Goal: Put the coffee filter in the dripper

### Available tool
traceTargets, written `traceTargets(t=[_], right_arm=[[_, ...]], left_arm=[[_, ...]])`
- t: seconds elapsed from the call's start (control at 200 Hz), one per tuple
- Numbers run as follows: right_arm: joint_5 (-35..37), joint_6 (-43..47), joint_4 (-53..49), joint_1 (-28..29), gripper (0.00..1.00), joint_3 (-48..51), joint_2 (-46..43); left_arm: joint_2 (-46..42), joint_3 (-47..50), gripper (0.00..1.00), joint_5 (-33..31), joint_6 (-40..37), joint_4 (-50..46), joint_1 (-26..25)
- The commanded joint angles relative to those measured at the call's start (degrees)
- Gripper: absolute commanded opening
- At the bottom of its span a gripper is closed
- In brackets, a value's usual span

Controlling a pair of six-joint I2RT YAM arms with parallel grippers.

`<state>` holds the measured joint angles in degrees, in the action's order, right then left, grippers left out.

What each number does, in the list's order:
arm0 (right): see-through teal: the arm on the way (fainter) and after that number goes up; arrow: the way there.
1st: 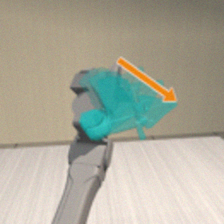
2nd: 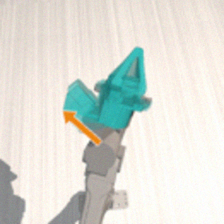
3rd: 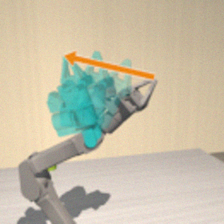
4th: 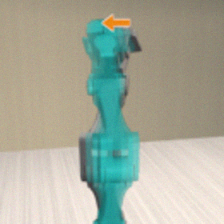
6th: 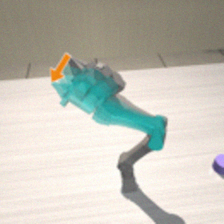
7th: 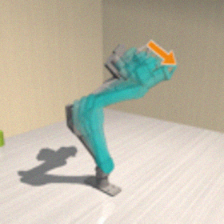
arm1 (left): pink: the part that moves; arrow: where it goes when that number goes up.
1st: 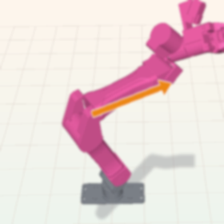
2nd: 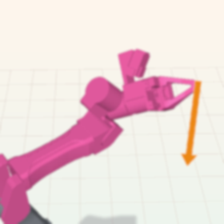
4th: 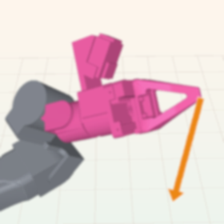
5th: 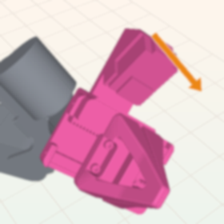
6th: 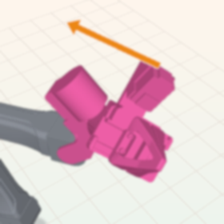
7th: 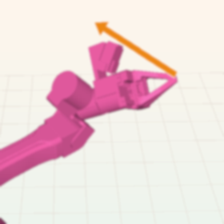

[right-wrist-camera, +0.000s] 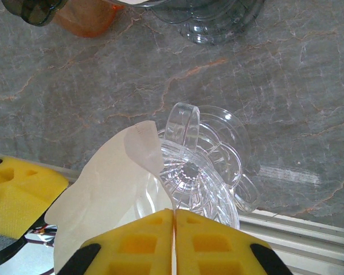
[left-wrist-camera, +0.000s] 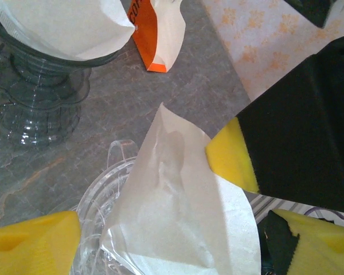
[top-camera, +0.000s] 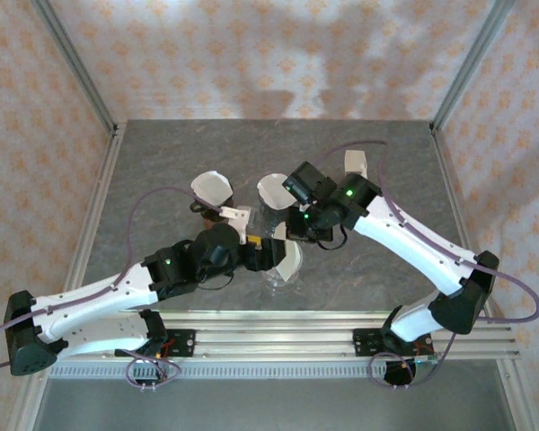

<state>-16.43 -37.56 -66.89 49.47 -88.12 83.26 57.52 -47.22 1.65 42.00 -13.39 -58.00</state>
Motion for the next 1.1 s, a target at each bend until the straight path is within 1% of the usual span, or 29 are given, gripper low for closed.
traceTargets(t=[0.0,0.065,0.175,0.25,0.325,0.375,0.475,0.596,0.711,0.806,0.886,0.896,1.031,1.091], right_arm=[[2.01,0.9,-1.13,0.36,0.11,-1.28,-0.38],[2.09,0.95,-1.13,0.36,0.16,-1.27,-0.38],[2.74,1.2,-1.05,0.36,0.28,-1.27,-1.05],[3.57,1.55,-0.84,0.34,0.33,-1.1,-2.13],[3.92,2.15,0.66,0.36,0.38,0.02,-3.95],[3.87,2.75,2.33,0.35,0.39,1.22,-5.45],[4.17,4.25,7.43,0.98,0.4,5.33,-9.26],[7.9,5.38,15.87,4.42,0.41,11.84,-14.99],[14.06,6.01,19.95,9.27,0.42,14.82,-17.65],[21.18,6.19,19.59,14.22,0.42,14.13,-16.52],[25.2,5.8,18.06,16.28,0.42,13.13,-15.76],[25.65,5.72,17.66,16.4,0.42,12.94,-14.67],[28.74,4.99,14.89,16.96,0.42,12.13,-12.7],[28.41,5.06,15.27,16.97,0.42,12.27,-12.36]], left_arm=[[-0.32,-1.32,0.79,0.0,-0.55,-2.07,0.25],[-0.78,-1.29,0.72,-0.65,-0.51,-3.08,0.25],[-1.11,-1.27,0.61,-1.47,-0.6,-4.97,0.32],[-1.17,-1.04,0.58,-1.8,-0.43,-5.98,0.33],[-1.93,-0.3,0.59,-1.91,0.12,-5.63,0.31],[-2.54,0.29,0.65,-1.96,0.53,-5.24,0.27],[-3.43,1.28,0.7,-2.02,1.02,-3.98,0.34],[-3.63,1.61,0.74,-1.5,1.41,-3.2,0.29],[-4.82,2.1,0.78,-2.67,1.8,-3.62,0.31],[-7.1,2.85,0.8,-5.01,1.92,-4.8,0.32],[-8.9,3.32,0.8,-7.03,1.86,-6.79,0.32],[-9.13,3.4,0.8,-7.28,1.86,-7.06,0.33],[-12.61,5.03,0.81,-9.67,2.11,-9.35,0.34],[-13.92,5.88,0.82,-9.91,2.37,-9.45,0.33]])
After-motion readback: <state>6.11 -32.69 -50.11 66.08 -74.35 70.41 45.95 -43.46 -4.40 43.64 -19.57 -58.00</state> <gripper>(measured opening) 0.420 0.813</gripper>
